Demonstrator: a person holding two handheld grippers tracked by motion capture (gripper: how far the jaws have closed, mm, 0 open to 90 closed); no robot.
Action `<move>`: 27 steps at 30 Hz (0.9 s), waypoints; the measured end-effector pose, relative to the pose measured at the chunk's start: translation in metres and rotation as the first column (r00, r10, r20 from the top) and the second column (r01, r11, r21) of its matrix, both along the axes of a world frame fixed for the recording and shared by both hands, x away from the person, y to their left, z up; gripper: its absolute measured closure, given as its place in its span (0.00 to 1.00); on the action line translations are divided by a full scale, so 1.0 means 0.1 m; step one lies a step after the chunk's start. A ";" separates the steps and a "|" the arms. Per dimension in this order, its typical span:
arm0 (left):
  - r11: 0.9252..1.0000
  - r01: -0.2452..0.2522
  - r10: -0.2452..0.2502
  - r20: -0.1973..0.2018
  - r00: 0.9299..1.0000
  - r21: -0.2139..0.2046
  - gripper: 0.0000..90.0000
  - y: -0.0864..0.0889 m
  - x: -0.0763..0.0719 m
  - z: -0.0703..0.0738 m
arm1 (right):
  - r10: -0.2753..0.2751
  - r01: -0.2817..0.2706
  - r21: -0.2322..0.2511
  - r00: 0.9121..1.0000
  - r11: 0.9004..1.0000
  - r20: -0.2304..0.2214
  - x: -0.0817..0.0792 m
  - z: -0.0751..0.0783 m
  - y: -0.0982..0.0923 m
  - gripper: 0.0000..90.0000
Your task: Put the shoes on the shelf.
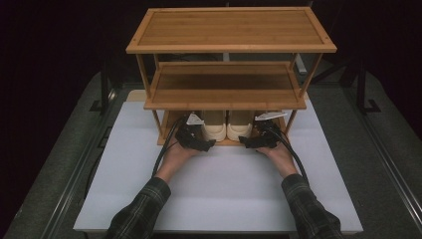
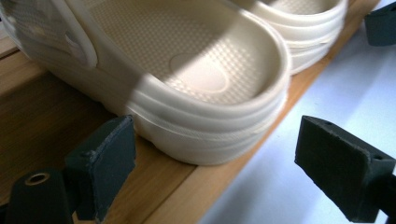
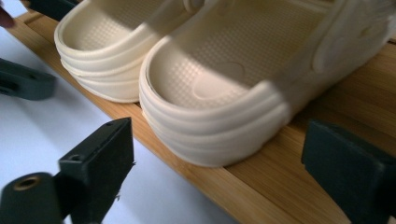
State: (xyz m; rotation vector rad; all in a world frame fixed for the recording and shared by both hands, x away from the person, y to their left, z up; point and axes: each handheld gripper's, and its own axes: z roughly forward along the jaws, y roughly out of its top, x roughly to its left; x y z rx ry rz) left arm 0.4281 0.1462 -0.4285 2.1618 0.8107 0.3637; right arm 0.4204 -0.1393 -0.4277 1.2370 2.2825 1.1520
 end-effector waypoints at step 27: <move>1.000 -0.011 0.012 0.080 0.997 -0.013 0.13 0.87 -0.86 0.23 | -0.016 0.018 -0.020 0.996 1.000 0.083 -0.85 0.04 -0.62 0.03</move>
